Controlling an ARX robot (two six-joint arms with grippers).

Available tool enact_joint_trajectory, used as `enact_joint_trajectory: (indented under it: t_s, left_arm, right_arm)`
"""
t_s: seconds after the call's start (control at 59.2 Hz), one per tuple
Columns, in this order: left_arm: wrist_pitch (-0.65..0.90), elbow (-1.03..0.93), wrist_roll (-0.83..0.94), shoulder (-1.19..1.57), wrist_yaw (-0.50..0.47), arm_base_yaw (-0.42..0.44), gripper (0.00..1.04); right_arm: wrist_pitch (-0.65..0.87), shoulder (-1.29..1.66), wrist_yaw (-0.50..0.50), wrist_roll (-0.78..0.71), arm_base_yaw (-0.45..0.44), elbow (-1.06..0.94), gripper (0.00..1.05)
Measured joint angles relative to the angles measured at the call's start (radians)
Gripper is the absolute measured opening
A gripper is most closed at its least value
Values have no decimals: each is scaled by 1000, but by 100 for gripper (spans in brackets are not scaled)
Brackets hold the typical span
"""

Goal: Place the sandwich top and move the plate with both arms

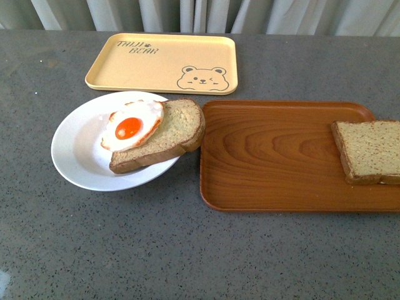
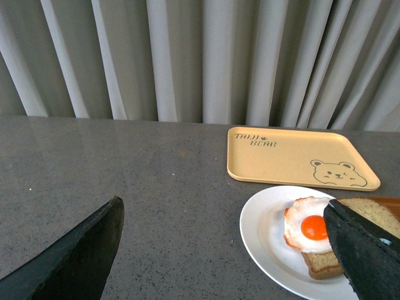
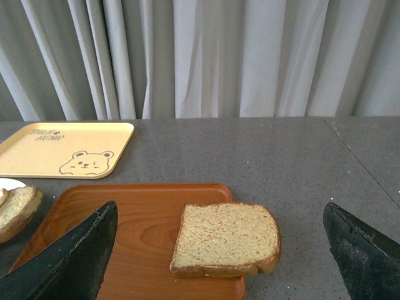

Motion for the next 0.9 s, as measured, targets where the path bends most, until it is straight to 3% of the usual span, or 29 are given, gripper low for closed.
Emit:
enact_joint_trajectory:
  t_s: [0.304, 0.355, 0.439, 0.507, 0.625, 0.693, 0.896]
  left_arm:
    - [0, 0, 0, 0, 0, 0, 96]
    - [0, 0, 0, 0, 0, 0, 96]
    - [0, 0, 0, 0, 2, 0, 96]
    - [0, 0, 0, 0, 0, 0, 96]
    - [0, 0, 0, 0, 0, 0, 96]
    - [0, 0, 0, 0, 0, 0, 96]
    - [0, 0, 0, 0, 0, 0, 96]
  right_arm:
    - [0, 0, 0, 0, 0, 0, 96]
    - [-105, 48, -97, 57, -32, 38, 96]
    - [-334, 251, -289, 163, -185, 147, 96]
    - [-351, 371, -378, 189, -312, 181, 96]
    - [-224, 555, -485, 175, -510, 226, 96]
    - [-120, 668, -499, 149, -575, 241, 96]
    - [212, 1145, -513, 61, -618, 298, 96]
